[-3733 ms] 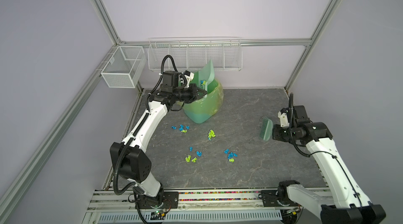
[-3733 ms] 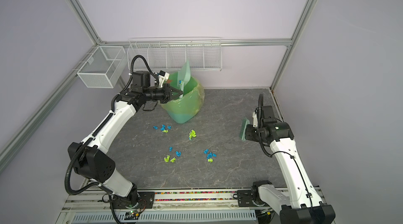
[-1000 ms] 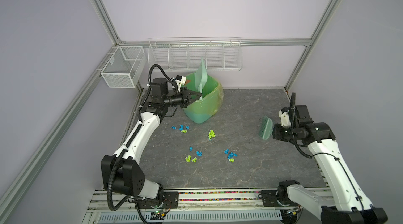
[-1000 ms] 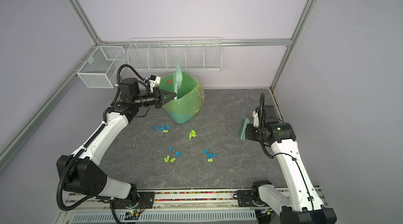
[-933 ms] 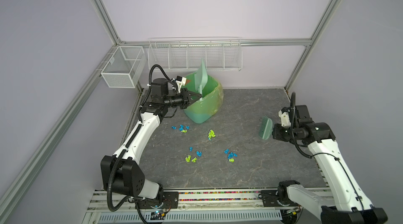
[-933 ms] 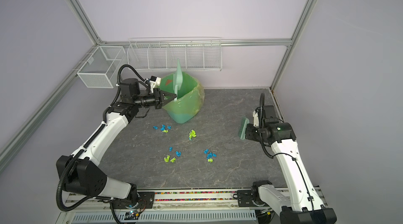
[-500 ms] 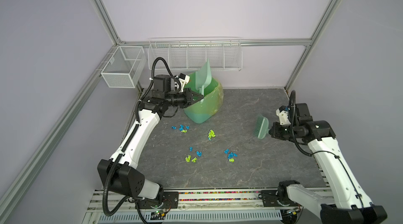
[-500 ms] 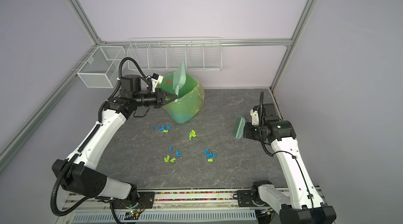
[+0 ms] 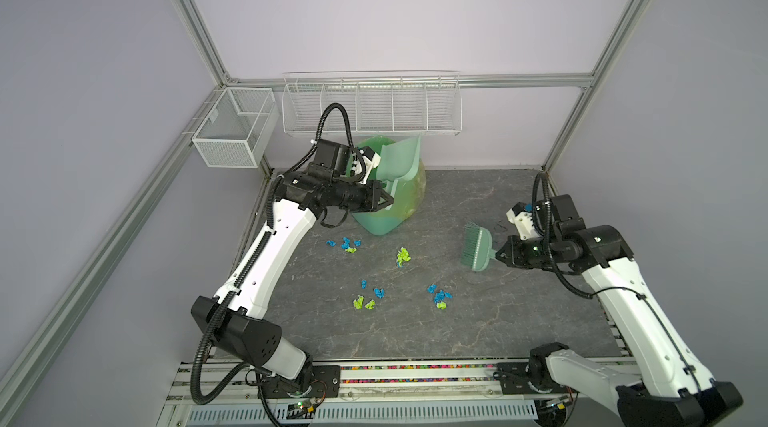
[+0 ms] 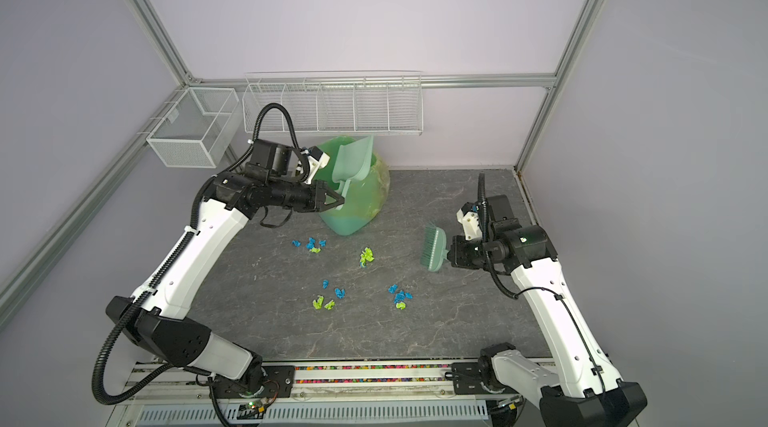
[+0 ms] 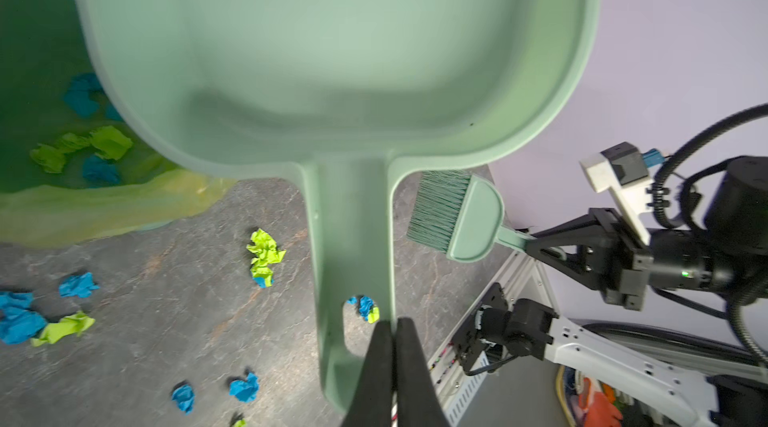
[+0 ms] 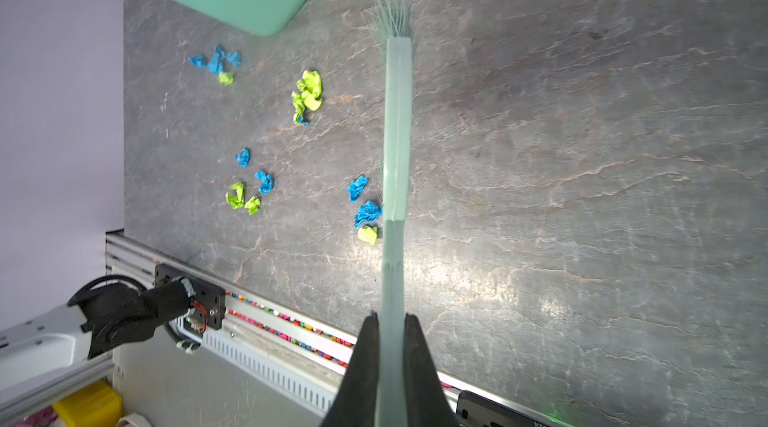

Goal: Sweep away the paper scraps from the table
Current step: 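Lower the empty dustpan with the left gripper while the right brings the brush, then move the dustpan toward the scraps with the left gripper while the right lowers the brush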

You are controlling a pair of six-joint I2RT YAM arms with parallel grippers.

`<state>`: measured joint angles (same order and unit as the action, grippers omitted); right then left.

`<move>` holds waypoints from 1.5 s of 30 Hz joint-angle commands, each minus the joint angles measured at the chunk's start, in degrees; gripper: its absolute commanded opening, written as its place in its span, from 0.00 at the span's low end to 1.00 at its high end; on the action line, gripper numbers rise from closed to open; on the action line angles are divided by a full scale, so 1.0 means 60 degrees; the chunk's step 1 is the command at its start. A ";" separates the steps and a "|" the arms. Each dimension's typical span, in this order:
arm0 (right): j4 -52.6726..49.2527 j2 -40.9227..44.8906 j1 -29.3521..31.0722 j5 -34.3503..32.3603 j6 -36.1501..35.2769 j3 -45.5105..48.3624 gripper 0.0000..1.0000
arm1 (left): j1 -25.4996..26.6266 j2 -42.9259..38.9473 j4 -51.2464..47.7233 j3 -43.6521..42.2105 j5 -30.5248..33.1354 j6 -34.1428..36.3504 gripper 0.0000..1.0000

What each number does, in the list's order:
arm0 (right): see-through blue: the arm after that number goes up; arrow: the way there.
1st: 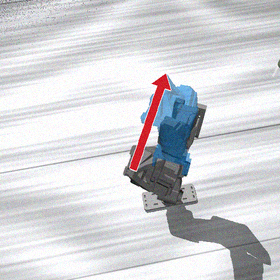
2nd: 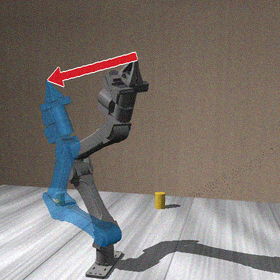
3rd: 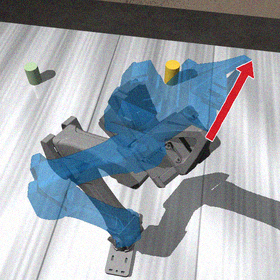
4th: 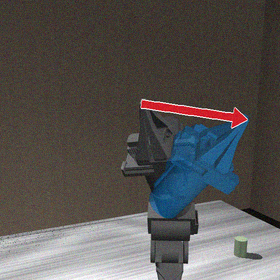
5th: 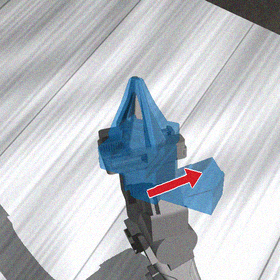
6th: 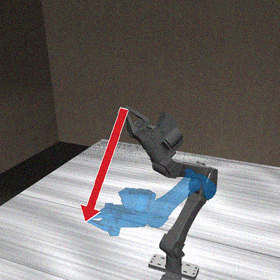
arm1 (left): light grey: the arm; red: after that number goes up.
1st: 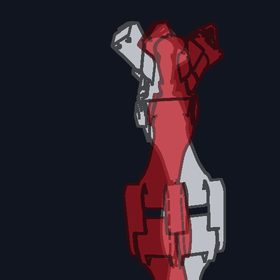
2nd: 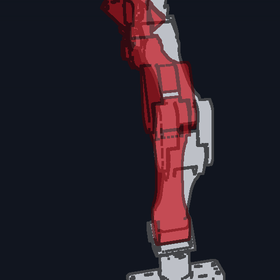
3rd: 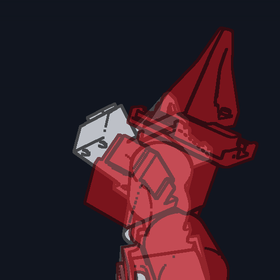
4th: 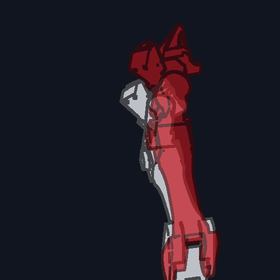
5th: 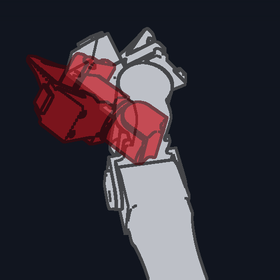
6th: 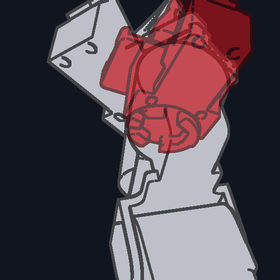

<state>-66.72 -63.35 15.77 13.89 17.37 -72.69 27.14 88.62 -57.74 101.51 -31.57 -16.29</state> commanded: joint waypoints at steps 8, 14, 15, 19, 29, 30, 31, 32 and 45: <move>-0.0174 -0.0135 0.0905 0.0245 0.0462 -0.0147 0.07 | 0.0873 0.0404 -0.1533 0.0733 0.1713 0.1033 0.00; -0.0291 -0.0078 0.1731 -0.0266 0.1057 -0.0223 0.07 | 0.1032 0.0596 -0.2028 0.1162 0.2336 0.1314 0.00; -0.0291 -0.0069 0.1906 -0.0368 0.1192 -0.0206 0.07 | 0.1092 0.0618 -0.2113 0.1218 0.2472 0.1357 0.00; -0.0335 -0.0106 0.2612 -0.0732 0.1659 -0.0147 0.07 | 0.1426 0.0742 -0.2466 0.1389 0.2974 0.1513 0.00; 0.0061 -0.0671 0.4022 -0.0931 0.2395 0.0381 0.07 | 0.1798 0.0776 -0.2509 0.1511 0.2856 0.1471 0.00; 0.0131 -0.0761 0.4143 -0.0923 0.2448 0.0368 0.07 | 0.1818 0.0751 -0.2509 0.1483 0.2849 0.1467 0.00; 0.0150 -0.0851 0.4219 -0.0917 0.2480 0.0339 0.07 | 0.1834 0.0730 -0.2503 0.1441 0.2842 0.1458 0.00; 0.0164 -0.0962 0.4346 -0.0923 0.2495 0.0276 0.07 | 0.1839 0.0701 -0.2492 0.1396 0.2819 0.1445 0.00; 0.0490 -0.2310 0.4922 -0.0178 0.2229 0.0234 0.07 | 0.1850 0.0523 -0.2626 0.1282 0.3122 0.1500 0.00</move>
<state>-65.08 -75.37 44.91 10.44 31.55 -71.09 37.95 93.17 -71.70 108.53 -14.11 -8.36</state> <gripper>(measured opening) 0.114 0.048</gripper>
